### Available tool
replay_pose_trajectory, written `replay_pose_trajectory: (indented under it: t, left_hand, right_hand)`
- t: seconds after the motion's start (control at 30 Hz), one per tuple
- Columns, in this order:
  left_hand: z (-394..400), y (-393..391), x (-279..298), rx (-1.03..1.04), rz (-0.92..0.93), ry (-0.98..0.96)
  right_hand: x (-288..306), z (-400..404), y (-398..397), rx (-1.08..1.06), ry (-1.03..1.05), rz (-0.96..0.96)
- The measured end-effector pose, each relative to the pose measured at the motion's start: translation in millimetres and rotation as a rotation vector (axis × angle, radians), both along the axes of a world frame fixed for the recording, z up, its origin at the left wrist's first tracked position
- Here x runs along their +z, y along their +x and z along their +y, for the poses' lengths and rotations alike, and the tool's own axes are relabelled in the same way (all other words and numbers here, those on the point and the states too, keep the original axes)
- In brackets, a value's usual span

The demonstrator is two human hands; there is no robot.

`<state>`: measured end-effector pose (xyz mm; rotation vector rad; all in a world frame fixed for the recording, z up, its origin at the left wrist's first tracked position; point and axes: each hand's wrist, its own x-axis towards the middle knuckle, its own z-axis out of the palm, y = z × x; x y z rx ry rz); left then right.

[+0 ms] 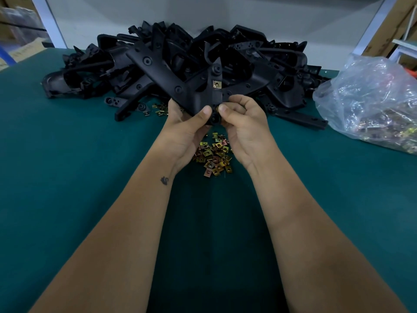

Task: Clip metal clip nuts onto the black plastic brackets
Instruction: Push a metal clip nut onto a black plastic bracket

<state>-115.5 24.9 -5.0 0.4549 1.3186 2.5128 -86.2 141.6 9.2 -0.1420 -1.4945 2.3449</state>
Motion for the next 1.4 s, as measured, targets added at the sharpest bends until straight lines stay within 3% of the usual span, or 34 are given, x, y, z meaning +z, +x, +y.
replay_pose_trajectory:
  t: [0.1,0.3,0.6,0.8,0.97,1.17,1.4]
  left_hand:
    - [0.3,-0.4,-0.2,-0.014,0.011,-0.011]
    - [-8.9,-3.0,4.2,-0.152,-0.010,-0.067]
    - [-19.0,-7.4,3.3,-0.238,-0.028,-0.166]
    - [-12.0,-7.0,1.7,-0.116,-0.006,-0.059]
    - [-9.6,-9.2,-0.8,-0.036,-0.169,0.067]
    - [-16.5,-11.5,-0.7,-0.092,-0.219,0.085]
    - [-21.5,-11.1,0.0,-0.238,-0.143,0.044]
  right_hand:
    - [2.5,1.6,1.8,-0.006,0.007,-0.016]
    - [6.6,13.0,9.2,0.054,0.309,-0.023]
    - [7.8,15.3,11.6,0.123,0.416,-0.097]
    - [2.8,9.9,6.9,0.058,0.326,-0.075]
    - [-2.4,2.2,4.6,0.068,0.250,-0.106]
    - [-1.2,0.1,7.0,0.173,0.182,-0.120]
    - [-0.7,2.5,10.5,0.261,0.314,-0.131]
